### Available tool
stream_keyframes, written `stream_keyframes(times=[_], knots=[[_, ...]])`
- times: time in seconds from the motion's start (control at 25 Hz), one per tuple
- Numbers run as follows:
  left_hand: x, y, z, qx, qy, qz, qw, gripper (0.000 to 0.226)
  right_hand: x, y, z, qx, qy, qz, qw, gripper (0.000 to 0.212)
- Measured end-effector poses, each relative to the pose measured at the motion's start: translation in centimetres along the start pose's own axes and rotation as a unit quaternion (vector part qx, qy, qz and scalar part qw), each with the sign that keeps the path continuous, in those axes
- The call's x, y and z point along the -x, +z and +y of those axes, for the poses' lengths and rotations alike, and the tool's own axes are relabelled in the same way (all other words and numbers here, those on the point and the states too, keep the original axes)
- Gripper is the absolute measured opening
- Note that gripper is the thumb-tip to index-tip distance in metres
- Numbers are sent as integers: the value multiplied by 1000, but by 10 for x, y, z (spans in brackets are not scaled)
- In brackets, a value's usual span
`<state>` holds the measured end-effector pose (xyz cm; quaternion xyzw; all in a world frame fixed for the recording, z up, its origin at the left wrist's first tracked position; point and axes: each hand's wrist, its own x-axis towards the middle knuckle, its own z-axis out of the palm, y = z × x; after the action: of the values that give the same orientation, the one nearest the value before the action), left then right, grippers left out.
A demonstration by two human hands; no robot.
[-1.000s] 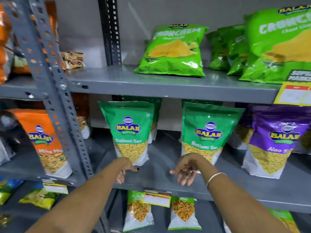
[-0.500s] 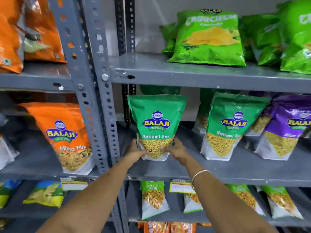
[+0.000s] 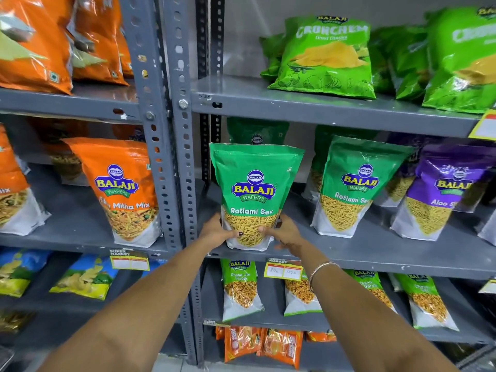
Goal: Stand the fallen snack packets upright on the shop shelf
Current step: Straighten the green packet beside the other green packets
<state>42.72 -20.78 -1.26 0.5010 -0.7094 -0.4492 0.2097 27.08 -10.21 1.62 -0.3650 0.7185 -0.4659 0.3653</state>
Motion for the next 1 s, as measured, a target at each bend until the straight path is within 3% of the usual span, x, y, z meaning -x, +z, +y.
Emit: stream_keyframes(times=[0.2,0.32,0.4,0.52,0.6,0.72,0.76,0.84,0.92,1.0], knots=[[8,-1,4,-23,-8,-8,1000,68,1,-1,2,-1,2,-16,1000,67],[10,-5,17,-126,-79,-50,988,72,-3,-9,6,28,29,-36,999,74],[16,-7,35,-216,-175,-149,949,57,-7,-26,13,72,61,-27,995,75],[19,12,64,-278,-226,-332,872,34,-14,-77,32,137,96,12,986,21],[18,42,78,-257,-180,-390,866,32,-17,-118,45,210,131,49,968,36],[8,104,95,-152,-65,-322,932,38,-16,-175,62,305,135,90,939,25],[1,125,99,-112,-31,-270,956,42,-21,-192,69,296,129,95,942,38],[-13,164,110,-65,14,-160,985,53,-32,-217,79,219,90,103,966,77],[-29,197,123,-15,10,-89,996,76,-50,-235,89,98,43,96,990,81],[-41,217,133,50,-7,-49,998,76,-66,-244,94,40,-5,71,997,71]])
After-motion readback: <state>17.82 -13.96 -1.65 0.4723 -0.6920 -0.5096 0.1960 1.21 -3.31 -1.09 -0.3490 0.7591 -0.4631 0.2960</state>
